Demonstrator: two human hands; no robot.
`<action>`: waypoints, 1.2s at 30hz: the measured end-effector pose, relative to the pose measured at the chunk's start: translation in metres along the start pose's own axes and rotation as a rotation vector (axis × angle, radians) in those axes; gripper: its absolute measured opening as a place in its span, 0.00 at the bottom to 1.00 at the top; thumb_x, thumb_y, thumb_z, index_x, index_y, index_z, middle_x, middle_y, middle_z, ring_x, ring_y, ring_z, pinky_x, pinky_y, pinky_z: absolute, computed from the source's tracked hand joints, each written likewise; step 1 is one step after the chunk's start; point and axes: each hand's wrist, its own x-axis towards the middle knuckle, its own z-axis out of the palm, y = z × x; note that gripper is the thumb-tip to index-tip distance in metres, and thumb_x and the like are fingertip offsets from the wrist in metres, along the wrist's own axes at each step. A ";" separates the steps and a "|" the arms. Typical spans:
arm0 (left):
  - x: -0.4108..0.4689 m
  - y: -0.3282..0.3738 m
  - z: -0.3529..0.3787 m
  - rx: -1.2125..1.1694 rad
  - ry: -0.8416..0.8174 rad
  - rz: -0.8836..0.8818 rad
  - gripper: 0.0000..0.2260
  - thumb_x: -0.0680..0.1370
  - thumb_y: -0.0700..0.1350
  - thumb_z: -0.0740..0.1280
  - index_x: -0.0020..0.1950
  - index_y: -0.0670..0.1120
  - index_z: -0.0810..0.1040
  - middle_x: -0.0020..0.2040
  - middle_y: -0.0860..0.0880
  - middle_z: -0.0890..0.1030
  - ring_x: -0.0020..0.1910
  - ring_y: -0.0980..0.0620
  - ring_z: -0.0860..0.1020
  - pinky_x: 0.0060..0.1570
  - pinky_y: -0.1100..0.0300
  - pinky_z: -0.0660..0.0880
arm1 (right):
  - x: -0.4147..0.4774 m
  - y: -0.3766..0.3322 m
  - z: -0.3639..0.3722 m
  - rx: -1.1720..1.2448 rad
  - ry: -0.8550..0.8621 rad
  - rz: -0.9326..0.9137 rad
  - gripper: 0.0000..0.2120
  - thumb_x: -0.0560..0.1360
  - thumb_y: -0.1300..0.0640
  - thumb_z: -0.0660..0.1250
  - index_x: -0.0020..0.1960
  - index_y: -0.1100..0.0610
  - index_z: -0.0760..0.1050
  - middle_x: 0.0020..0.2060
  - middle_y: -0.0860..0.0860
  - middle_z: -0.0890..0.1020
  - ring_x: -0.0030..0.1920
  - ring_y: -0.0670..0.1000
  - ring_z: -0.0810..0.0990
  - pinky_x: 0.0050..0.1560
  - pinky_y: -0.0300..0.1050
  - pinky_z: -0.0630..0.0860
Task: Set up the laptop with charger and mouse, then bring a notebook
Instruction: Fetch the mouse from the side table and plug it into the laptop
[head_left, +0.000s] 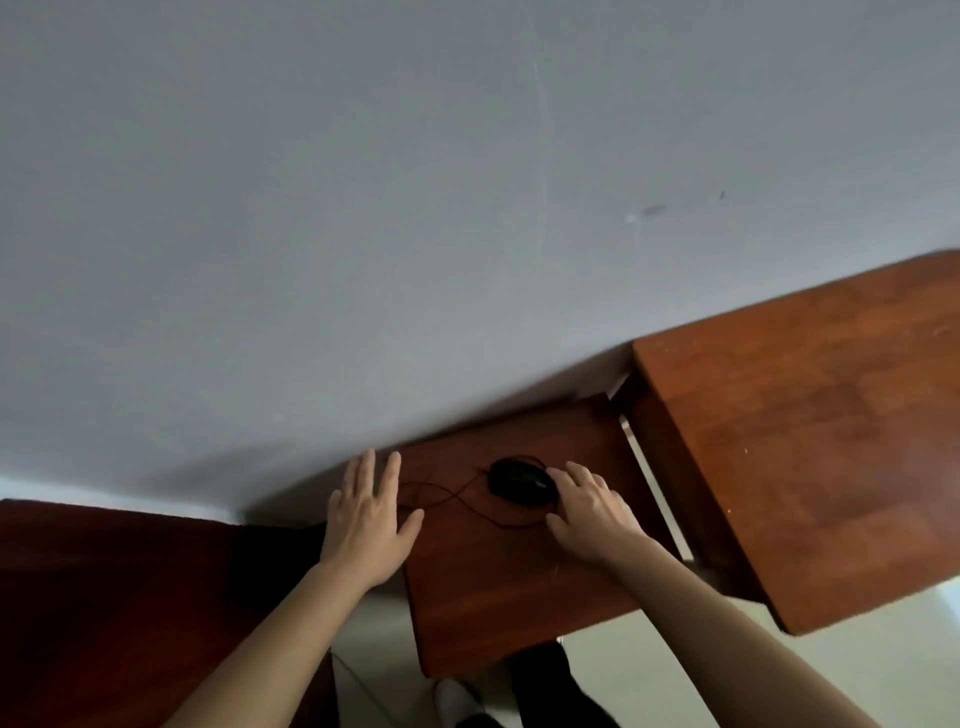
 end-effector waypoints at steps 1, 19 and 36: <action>0.009 -0.001 0.012 -0.057 -0.042 -0.018 0.37 0.79 0.63 0.59 0.81 0.49 0.47 0.81 0.41 0.49 0.79 0.40 0.51 0.73 0.42 0.61 | 0.005 0.003 0.014 0.020 0.000 0.021 0.32 0.78 0.47 0.62 0.79 0.52 0.56 0.78 0.56 0.58 0.75 0.59 0.61 0.69 0.55 0.66; 0.085 -0.026 0.151 -1.486 -0.089 -1.076 0.40 0.74 0.68 0.65 0.80 0.55 0.54 0.77 0.47 0.65 0.71 0.43 0.69 0.68 0.39 0.69 | 0.081 0.004 0.126 -0.026 0.170 -0.097 0.33 0.80 0.49 0.64 0.80 0.50 0.53 0.78 0.59 0.56 0.77 0.61 0.55 0.74 0.60 0.59; 0.037 -0.008 0.097 -1.615 0.212 -0.966 0.21 0.78 0.26 0.56 0.62 0.47 0.74 0.46 0.48 0.79 0.42 0.53 0.79 0.41 0.60 0.75 | 0.036 0.015 0.115 0.202 0.086 0.084 0.36 0.66 0.44 0.71 0.70 0.49 0.60 0.58 0.53 0.71 0.57 0.57 0.75 0.44 0.49 0.76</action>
